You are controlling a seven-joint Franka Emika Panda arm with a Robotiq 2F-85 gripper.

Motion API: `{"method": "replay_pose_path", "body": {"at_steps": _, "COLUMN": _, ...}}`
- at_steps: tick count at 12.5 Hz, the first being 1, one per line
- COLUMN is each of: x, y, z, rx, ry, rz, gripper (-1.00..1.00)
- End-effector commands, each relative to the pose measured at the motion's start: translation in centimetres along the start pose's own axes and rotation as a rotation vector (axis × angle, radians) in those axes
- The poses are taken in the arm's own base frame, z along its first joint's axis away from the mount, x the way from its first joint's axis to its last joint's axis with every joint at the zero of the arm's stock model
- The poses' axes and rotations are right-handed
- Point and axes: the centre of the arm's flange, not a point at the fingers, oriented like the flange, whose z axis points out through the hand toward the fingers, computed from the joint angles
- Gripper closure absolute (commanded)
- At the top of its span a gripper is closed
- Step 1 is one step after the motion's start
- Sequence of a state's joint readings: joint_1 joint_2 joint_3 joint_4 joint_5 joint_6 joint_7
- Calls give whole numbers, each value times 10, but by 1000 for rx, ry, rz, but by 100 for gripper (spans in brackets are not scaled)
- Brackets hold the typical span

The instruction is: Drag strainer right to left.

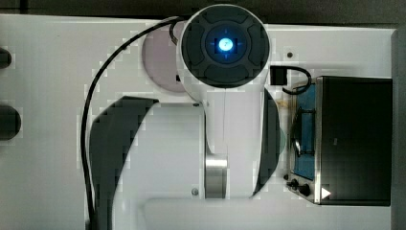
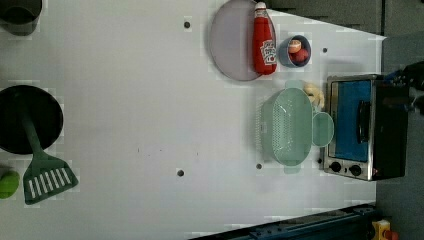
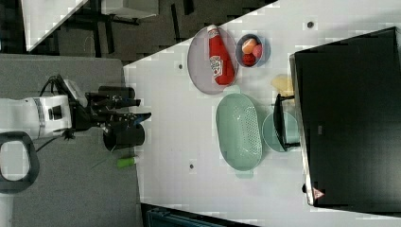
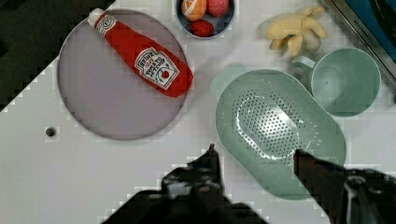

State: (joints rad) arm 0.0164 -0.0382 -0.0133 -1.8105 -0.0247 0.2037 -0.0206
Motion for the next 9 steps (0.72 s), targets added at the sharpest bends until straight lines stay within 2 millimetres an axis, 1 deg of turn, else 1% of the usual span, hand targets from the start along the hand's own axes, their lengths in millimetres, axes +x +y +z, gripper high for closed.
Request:
{"method": "replay_pose_path", "body": {"at_steps": 1, "x": -119, "y": 178, "z": -67, "rx": 26, "ry": -7, "rz": 117, "gripper": -59}}
{"method": "replay_pose_path", "body": {"at_steps": 3, "x": -118, "y": 176, "z": -65, "rx": 24, "ry": -6, "rz": 113, "gripper": -100}}
{"method": "replay_pose_path", "body": {"at_steps": 4, "x": -117, "y": 172, "z": -61, "rx": 18, "ry": -10, "rz": 112, "gripper": -100}}
{"method": "replay_pose_path", "body": {"at_steps": 5, "x": -114, "y": 167, "z": -52, "rx": 8, "ry": -16, "rz": 109, "gripper": -100}}
{"method": "replay_pose_path", "body": {"at_steps": 6, "x": -111, "y": 160, "z": -38, "rx": -3, "ry": -23, "rz": 104, "gripper": -100}}
{"method": "replay_pose_path", "body": {"at_steps": 9, "x": -89, "y": 131, "z": 15, "rx": 0, "ry": -5, "rz": 124, "gripper": -100}}
